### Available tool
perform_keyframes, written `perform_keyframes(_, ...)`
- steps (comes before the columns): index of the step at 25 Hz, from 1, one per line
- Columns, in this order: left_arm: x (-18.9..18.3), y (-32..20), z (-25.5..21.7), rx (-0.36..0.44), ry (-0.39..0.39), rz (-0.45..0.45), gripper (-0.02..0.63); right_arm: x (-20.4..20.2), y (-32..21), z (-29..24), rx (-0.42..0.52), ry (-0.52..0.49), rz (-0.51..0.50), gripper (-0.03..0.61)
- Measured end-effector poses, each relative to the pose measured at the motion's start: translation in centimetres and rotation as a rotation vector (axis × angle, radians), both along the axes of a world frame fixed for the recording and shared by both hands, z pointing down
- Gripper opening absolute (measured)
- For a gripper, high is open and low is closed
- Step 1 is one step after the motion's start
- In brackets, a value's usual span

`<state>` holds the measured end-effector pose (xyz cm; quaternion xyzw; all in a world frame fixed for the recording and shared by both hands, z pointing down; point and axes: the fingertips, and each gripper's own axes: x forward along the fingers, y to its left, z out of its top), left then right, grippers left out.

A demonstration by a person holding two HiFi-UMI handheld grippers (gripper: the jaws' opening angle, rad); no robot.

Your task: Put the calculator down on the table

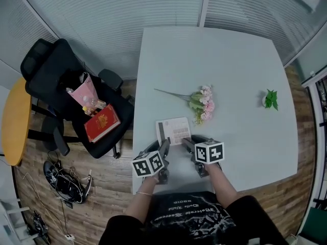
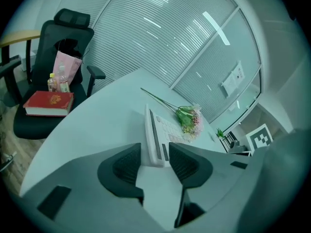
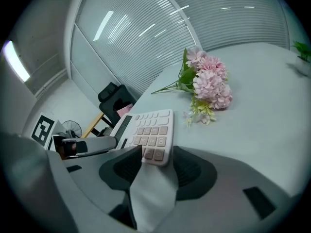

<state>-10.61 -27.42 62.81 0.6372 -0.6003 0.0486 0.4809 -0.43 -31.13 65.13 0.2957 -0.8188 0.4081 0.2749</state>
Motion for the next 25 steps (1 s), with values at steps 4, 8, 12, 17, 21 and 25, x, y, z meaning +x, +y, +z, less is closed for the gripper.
perform_keyframes(4, 1.0, 0.1, -0.5, 0.021, -0.002, 0.024, 0.278, -0.6, 0.6, -0.7, 0.051, 0.012, -0.033, 0.362)
perform_keyframes(8, 1.2, 0.5, -1.3, 0.05, -0.048, 0.03, 0.311, -0.2, 1.0, -1.6, 0.125, 0.026, -0.042, 0.426)
perform_keyframes(12, 1.6, 1.5, -2.8, 0.108, -0.118, 0.083, 0.314, 0.5, 1.5, -3.5, 0.225, 0.002, -0.037, 0.425)
perform_keyframes(17, 2.3, 3.3, -5.0, 0.185, -0.184, 0.153, 0.319, 1.6, 2.3, -6.9, 0.346, -0.017, -0.032, 0.422)
perform_keyframes(21, 2.9, 5.0, -6.9, 0.241, -0.215, 0.195, 0.319, 2.6, 3.7, -9.3, 0.432, -0.012, -0.027, 0.408)
perform_keyframes(25, 3.1, 6.3, -8.8, 0.285, -0.228, 0.196, 0.319, 3.1, 5.2, -11.8, 0.492, -0.038, -0.006, 0.399)
